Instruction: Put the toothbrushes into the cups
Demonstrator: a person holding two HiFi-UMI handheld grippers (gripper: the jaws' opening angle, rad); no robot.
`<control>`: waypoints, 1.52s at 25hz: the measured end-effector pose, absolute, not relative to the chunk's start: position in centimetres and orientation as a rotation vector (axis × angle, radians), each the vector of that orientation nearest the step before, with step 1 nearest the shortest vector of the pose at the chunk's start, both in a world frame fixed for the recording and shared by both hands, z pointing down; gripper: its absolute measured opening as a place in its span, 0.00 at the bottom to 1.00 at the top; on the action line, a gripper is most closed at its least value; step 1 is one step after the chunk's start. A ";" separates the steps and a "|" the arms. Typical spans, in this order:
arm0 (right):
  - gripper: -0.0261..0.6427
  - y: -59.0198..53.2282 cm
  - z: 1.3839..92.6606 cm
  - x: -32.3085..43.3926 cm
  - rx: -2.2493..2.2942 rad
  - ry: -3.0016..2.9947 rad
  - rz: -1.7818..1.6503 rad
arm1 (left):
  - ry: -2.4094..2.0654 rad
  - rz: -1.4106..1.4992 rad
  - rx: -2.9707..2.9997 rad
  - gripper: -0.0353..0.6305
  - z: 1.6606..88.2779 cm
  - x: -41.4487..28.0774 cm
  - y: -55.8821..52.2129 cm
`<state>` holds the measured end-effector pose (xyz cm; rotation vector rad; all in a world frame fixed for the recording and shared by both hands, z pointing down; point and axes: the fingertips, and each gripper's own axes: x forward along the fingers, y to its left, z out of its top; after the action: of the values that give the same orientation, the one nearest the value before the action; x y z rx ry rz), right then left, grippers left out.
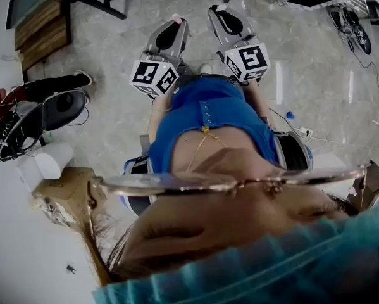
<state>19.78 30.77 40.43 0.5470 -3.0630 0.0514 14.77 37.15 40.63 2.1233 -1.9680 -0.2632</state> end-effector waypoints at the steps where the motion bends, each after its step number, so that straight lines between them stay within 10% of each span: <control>1: 0.07 30.4 40.4 19.7 0.554 -3.061 0.049 | -1.963 -0.268 2.124 0.07 40.6 14.7 36.8; 38: 0.07 12.5 39.2 -1.9 0.857 -3.015 0.044 | -1.642 -0.288 2.319 0.07 40.3 -6.7 16.3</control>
<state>-1.87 12.52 39.24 0.8571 -3.0148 0.0444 -6.71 16.28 40.33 2.3185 -1.6423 -0.2877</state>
